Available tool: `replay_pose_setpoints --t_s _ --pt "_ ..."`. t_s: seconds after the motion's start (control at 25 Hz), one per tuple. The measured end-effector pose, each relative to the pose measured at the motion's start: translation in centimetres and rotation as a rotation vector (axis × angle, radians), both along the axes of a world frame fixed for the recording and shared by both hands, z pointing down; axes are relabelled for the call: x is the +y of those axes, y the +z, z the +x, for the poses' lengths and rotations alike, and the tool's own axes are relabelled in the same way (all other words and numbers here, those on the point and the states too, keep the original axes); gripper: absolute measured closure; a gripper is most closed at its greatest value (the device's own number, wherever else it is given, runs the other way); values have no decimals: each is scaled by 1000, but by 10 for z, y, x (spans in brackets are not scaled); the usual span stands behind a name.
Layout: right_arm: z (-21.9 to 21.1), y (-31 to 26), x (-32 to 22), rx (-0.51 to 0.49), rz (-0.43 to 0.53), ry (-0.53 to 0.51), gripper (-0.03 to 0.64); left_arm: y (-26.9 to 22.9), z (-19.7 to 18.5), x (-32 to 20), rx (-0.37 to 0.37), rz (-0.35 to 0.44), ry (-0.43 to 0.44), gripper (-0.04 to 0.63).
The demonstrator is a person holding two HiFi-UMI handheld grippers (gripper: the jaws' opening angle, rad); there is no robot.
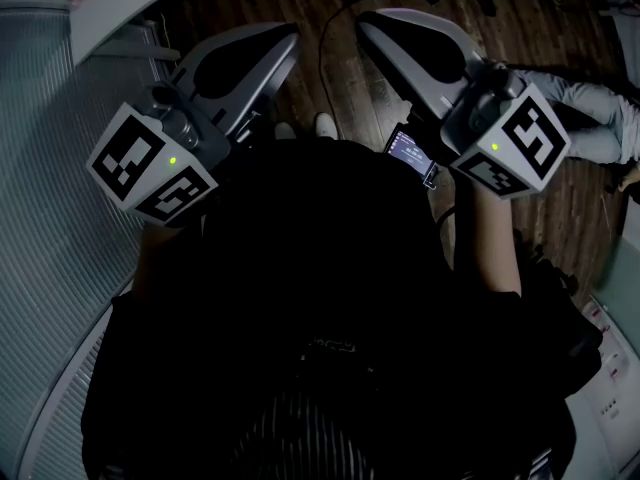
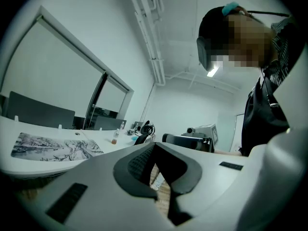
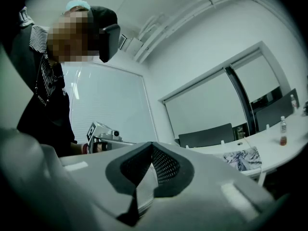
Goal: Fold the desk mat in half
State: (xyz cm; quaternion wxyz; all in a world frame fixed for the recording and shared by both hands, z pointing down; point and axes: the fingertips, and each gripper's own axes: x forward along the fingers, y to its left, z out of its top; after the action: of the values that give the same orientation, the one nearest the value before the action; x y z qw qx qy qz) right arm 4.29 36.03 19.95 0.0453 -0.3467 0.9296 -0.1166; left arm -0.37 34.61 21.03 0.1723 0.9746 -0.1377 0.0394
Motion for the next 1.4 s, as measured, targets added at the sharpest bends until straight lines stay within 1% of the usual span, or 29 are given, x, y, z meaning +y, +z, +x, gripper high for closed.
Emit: replay_pose_setpoints --t_s 0.16,0.36,0.64,0.88,0.96,1.12,1.4 --pt "0 -1 -3 27 1 1 615 1 0 1 -8 -8 2 586" --pt "-2 -4 -2 16 9 -21 615 -2 -1 1 -12 -1 -7 586" --pt "-4 -5 -2 15 12 -42 615 -3 -2 -1 -43 48 -31 586" --pt "-8 -9 -4 -4 8 -54 615 -7 0 4 -39 51 -24 586" --pt "-11 -10 -4 3 9 -66 615 -8 0 4 -43 55 -29 586" --pt "-10 -10 -3 29 20 -88 615 -10 -3 1 -39 61 -63 586" --pt "-14 -6 -3 15 33 -149 615 -11 -13 -3 -27 69 -145 586"
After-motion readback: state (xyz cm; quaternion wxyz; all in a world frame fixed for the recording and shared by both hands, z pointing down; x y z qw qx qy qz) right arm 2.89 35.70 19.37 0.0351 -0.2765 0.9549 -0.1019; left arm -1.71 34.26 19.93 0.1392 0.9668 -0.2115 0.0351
